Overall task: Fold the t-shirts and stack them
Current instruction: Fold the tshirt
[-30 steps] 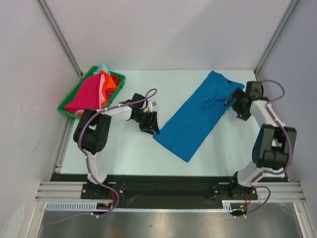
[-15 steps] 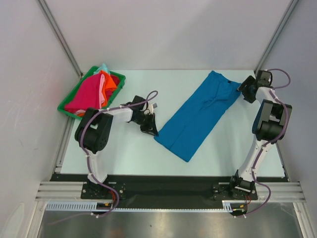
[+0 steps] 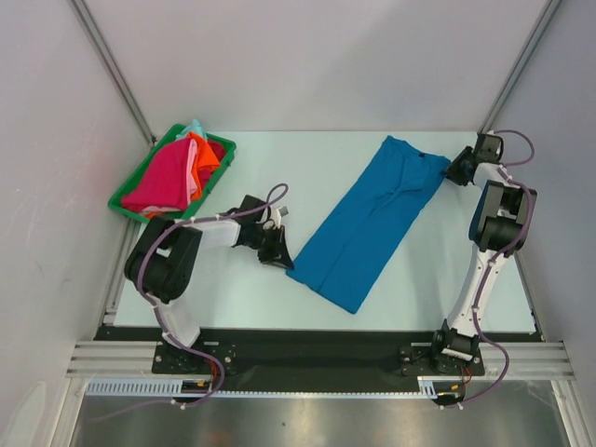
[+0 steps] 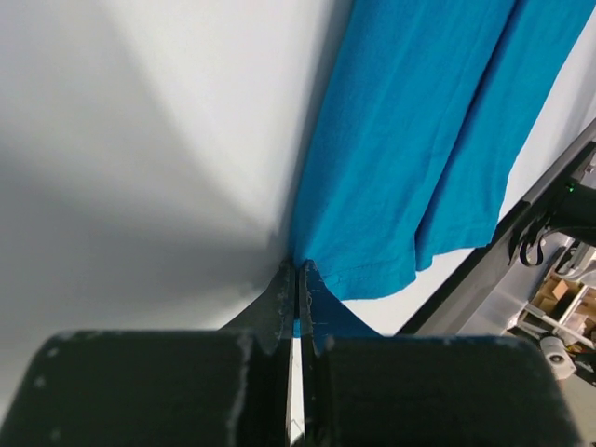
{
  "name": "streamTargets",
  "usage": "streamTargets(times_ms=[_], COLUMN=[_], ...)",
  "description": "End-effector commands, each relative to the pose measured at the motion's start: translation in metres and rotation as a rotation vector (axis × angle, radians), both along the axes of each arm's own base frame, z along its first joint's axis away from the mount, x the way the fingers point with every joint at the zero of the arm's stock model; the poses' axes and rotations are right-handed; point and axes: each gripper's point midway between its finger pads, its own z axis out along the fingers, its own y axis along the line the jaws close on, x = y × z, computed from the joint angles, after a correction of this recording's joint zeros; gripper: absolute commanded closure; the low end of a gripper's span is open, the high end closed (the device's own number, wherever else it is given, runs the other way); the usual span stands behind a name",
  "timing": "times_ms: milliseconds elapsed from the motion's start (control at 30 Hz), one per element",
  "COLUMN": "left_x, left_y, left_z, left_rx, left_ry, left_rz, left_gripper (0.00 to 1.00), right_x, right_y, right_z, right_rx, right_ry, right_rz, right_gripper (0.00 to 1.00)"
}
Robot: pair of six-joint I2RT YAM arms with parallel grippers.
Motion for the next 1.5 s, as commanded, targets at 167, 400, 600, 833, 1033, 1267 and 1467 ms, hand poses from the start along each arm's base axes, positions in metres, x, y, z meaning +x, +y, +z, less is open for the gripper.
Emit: streamTargets(times_ms=[167,400,600,833,1033,1267,1467], left_x=[-0.057,-0.106,-0.115,-0.105,-0.102,-0.102,-0.106], left_y=[-0.004,-0.025,-0.033,-0.007,0.000,0.000,0.005], left_z=[-0.001,-0.001,0.010,0.040,0.078,0.090,0.087], left_rx=[-0.014,-0.046,-0.065,0.066,0.052,0.036,0.029], left_ry=[0.041,0.096,0.078,-0.070,-0.145,-0.163,-0.162], left_rz=[0.060,0.059,0.044,0.022,0.042,0.046,0.051], left_gripper=[1.00,1.00,0.83,0.45,0.44,0.44,0.43], right_x=[0.050,0.066,0.038,-0.038,-0.089,-0.102,-0.098], right_y=[0.032,0.057,0.040,0.066,0.136,0.196,0.204], right_z=[-0.004,0.000,0.053,0.090,0.078,0.039,0.012], right_rx=[0.032,0.082,0.013,-0.028,0.095,0.191,0.173], right_ry=[-0.069,-0.025,0.039,0.116,0.083,0.065,0.103], right_rz=[0.109,0.106,0.038,0.076,0.143,0.105,0.098], right_gripper=[0.76,0.69,0.46,0.43,0.78,0.96,1.00])
